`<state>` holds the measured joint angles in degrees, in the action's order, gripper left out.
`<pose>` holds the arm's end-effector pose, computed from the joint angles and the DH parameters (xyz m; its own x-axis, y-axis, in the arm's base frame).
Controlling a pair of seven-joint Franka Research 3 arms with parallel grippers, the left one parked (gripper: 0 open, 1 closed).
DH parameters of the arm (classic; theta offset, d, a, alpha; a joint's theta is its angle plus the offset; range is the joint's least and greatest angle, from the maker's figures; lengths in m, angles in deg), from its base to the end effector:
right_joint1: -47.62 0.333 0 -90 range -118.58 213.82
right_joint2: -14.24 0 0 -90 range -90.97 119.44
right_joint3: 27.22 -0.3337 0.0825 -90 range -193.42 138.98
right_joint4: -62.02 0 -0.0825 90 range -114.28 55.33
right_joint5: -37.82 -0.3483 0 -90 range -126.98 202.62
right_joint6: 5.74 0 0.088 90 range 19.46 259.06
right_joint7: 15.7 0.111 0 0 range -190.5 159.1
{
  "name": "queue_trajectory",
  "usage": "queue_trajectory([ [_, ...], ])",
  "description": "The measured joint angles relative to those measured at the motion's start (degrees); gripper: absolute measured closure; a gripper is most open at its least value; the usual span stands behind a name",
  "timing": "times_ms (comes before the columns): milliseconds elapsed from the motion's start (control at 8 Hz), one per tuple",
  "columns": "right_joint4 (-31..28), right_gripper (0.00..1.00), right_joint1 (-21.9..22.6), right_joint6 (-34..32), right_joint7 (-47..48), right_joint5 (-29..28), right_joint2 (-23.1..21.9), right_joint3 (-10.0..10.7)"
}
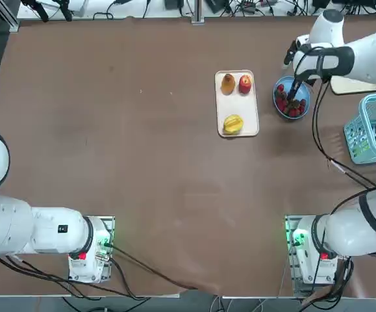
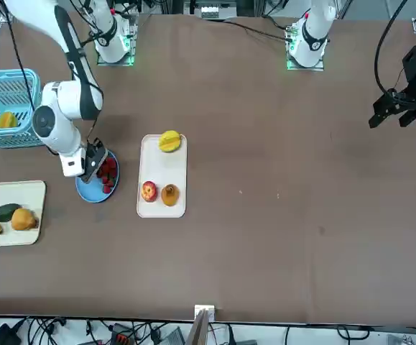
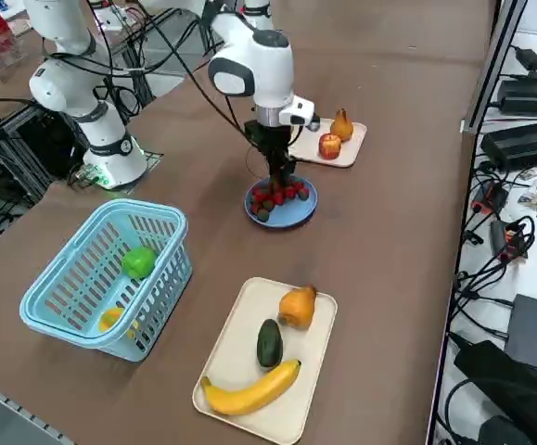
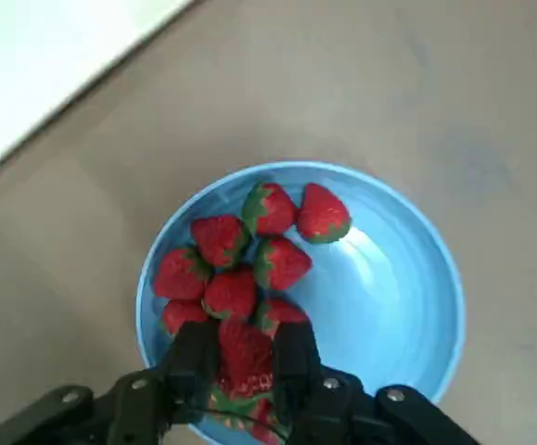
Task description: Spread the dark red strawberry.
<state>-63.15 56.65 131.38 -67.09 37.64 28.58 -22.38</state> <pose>0.5333 0.0400 0.3104 0.5646 0.8244 -0.0402 0.8244 -0.5656 -0.0201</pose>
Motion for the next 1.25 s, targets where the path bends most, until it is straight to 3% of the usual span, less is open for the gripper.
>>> queue_trajectory([
  [250,3.6,0.64,-0.7,-2.9,-0.1,0.0,0.1,0.5],
  [750,7.5,0.64,-4.7,0.1,-1.8,0.1,9.1,0.7],
  [1000,8.5,0.61,-5.2,0.3,-1.8,0.0,10.9,0.7],
  [1250,8.9,0.3,-5.2,0.3,-1.8,0.0,10.8,0.7],
])
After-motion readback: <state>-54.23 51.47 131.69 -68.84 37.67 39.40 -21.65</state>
